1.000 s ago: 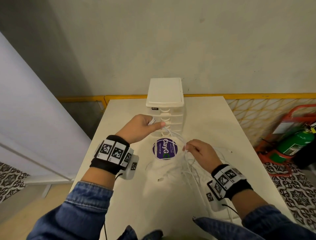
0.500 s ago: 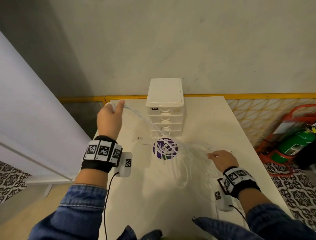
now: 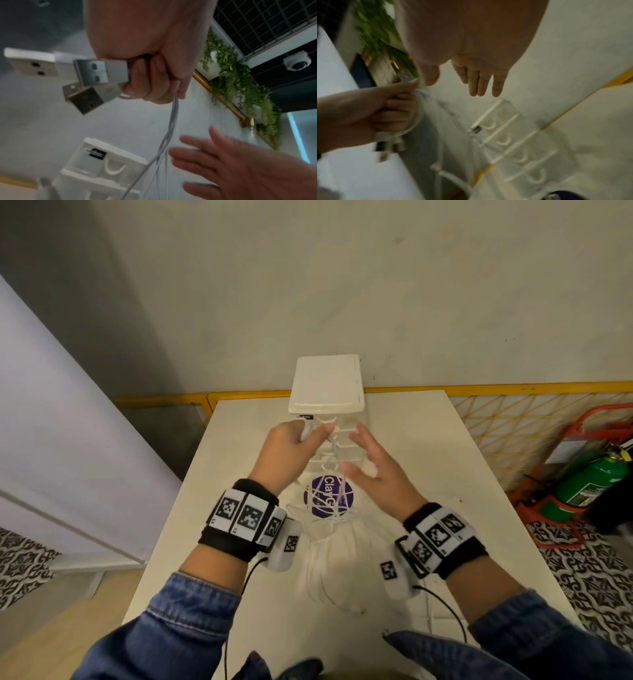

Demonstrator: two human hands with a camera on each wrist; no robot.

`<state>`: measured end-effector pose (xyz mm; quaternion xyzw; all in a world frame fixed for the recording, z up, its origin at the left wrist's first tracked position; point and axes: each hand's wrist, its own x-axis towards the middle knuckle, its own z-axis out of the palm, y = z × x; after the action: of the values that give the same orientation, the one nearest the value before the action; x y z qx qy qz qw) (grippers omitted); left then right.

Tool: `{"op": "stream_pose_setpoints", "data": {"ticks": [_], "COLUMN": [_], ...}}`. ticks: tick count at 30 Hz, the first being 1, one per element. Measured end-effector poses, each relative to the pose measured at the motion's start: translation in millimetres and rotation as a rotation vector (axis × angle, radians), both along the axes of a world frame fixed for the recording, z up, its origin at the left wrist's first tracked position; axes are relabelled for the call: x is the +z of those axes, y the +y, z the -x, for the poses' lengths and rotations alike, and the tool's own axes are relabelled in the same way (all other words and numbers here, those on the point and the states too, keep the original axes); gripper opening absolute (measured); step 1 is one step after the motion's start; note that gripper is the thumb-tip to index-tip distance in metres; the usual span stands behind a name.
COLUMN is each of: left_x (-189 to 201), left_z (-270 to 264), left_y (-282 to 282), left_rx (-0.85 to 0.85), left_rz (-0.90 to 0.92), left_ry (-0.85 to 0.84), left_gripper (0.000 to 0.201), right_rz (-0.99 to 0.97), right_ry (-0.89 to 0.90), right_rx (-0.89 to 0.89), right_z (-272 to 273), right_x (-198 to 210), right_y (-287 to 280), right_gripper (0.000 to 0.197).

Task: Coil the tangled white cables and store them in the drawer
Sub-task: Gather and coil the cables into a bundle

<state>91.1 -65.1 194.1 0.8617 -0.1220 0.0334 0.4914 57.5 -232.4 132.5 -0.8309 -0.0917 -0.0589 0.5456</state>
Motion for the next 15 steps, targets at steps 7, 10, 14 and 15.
{"op": "stream_pose_setpoints", "data": {"ticks": [7, 10, 14, 15], "left_x": [34, 32, 26, 26], "left_z": [14, 3, 5, 4], "left_y": [-3, 15, 18, 19], "left_rx": [-0.056, 0.028, 0.114, 0.142], "left_rz": [0.406, 0.462, 0.523, 0.551], "left_ry": [-0.002, -0.041, 0.031, 0.041], "left_gripper": [0.039, 0.044, 0.043, 0.041], "right_rz": [-0.095, 0.046, 0.149, 0.184], "right_ry": [0.123, 0.154, 0.221, 0.222], "right_rx": [-0.033, -0.040, -0.029, -0.018], "right_z": [0, 6, 3, 5], "right_x": [-21, -51, -66, -71], "right_y": [31, 16, -7, -12], "right_gripper": [0.011, 0.015, 0.011, 0.011]}}
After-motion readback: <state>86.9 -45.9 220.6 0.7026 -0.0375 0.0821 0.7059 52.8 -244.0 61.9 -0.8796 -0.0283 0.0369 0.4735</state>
